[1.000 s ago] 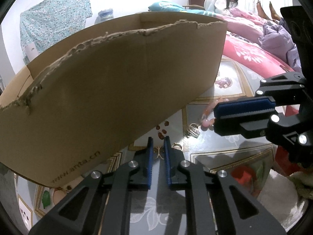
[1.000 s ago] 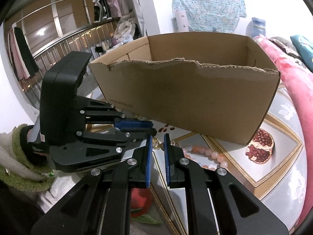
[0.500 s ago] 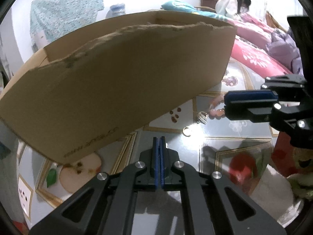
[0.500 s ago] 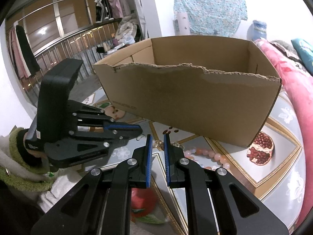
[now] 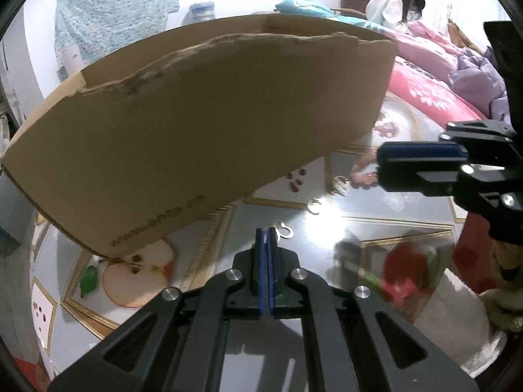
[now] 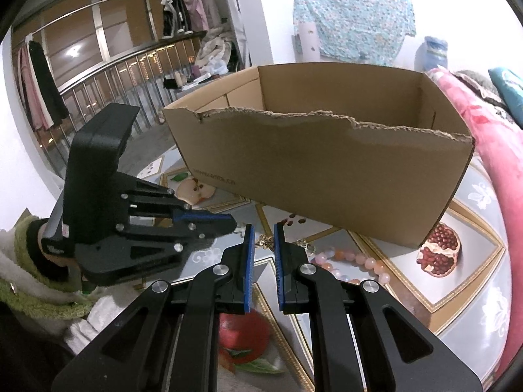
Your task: Organize jewelry
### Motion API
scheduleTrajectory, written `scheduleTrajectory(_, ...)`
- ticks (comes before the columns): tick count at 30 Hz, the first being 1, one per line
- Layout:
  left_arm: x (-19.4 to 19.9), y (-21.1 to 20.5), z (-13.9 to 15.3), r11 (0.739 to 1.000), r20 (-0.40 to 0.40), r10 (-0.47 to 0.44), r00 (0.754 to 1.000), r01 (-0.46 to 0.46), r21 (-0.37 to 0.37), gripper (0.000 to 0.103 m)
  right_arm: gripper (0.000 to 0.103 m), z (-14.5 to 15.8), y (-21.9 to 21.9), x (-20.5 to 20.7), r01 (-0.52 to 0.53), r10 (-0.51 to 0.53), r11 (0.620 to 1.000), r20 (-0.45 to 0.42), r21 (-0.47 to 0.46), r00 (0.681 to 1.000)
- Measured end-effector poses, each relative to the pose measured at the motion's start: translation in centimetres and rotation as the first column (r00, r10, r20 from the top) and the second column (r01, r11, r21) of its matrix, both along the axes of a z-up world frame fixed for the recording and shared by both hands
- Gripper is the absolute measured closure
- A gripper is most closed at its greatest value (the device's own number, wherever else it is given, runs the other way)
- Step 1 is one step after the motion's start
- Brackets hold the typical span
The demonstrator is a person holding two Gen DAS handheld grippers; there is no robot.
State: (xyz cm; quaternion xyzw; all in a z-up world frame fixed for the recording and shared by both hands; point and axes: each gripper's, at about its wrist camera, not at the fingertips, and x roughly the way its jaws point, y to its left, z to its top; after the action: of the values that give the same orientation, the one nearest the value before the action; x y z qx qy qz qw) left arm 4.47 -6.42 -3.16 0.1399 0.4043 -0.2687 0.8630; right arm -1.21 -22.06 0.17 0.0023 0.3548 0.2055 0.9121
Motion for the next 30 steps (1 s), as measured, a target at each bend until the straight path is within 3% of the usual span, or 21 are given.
scheduleTrajectory(9,-0.6,-0.1,0.6,0.999,0.01,-0.017,1.0,0.017,-0.04,0.1,0.093,-0.1,0.0,0.0,0.002,-0.002,1.0,-0.001,0.007,1.0)
scheduleTrajectory(10,-0.6,-0.2,0.7,0.999,0.014,-0.017,1.0,0.017,-0.043,0.098,0.093,-0.1,0.0,0.1,0.002,-0.002,1.0,-0.002,0.008,1.0)
scheduleTrajectory(12,-0.5,-0.4,0.7,0.999,0.017,-0.009,1.0,0.01,-0.035,0.081,0.093,-0.1,-0.1,0.0,0.002,-0.002,1.0,-0.001,0.011,1.0)
scheduleTrajectory(14,-0.3,-0.7,0.5,1.0,0.025,-0.01,1.0,0.01,-0.021,0.077,0.093,-0.1,-0.1,0.0,0.002,-0.002,1.0,0.0,0.013,1.0)
scheduleTrajectory(21,0.5,-1.4,-0.1,0.999,0.014,-0.047,0.999,0.047,0.007,0.077,0.093,-0.2,0.0,0.0,0.005,-0.005,1.0,-0.001,0.017,1.0)
scheduleTrajectory(24,0.8,-1.5,-0.1,0.999,0.01,-0.044,0.999,0.044,0.015,0.087,0.093,-0.3,0.0,0.0,0.006,-0.006,1.0,-0.001,0.02,1.0)
scheduleTrajectory(30,0.8,-1.8,0.0,0.999,0.004,-0.034,0.999,0.034,0.024,0.087,0.093,-0.3,0.0,0.0,0.006,-0.006,1.0,0.002,0.022,1.0)
